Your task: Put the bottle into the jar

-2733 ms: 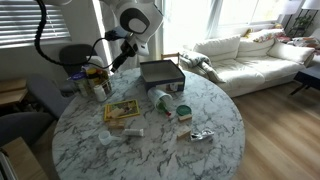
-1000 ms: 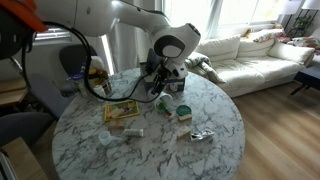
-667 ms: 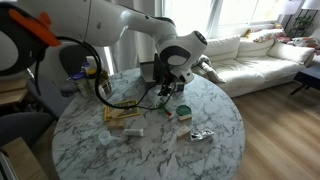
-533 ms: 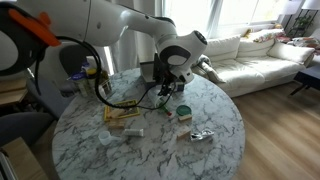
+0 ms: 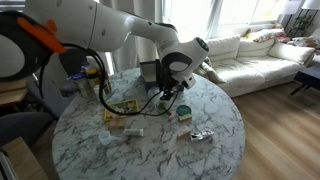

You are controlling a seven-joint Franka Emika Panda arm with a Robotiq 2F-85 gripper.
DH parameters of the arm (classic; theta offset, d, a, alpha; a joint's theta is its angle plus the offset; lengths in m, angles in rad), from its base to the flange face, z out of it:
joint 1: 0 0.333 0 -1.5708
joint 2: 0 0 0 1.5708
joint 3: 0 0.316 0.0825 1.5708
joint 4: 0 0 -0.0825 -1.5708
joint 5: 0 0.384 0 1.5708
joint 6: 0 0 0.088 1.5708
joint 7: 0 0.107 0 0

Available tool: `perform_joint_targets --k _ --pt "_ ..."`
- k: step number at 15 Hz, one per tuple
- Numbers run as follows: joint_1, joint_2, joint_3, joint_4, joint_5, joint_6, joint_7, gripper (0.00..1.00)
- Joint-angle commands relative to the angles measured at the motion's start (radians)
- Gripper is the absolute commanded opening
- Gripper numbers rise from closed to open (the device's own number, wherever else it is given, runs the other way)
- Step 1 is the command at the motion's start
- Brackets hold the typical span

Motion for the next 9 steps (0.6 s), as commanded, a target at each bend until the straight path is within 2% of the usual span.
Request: perform_joint_targets --k 1,7,8,9 --pt "-0.031 0.051 0.026 0.037 0.021 0.041 -0.145 1.00" --pt "-0.070 0.083 0.083 0.027 0.105 0.074 -0.390 0.99" --pt "-0.074 0.090 0.089 0.030 0.116 0.075 -0.413 0.77" --pt "-0.077 0.095 0.091 0.031 0.125 0.078 -0.431 0.74"
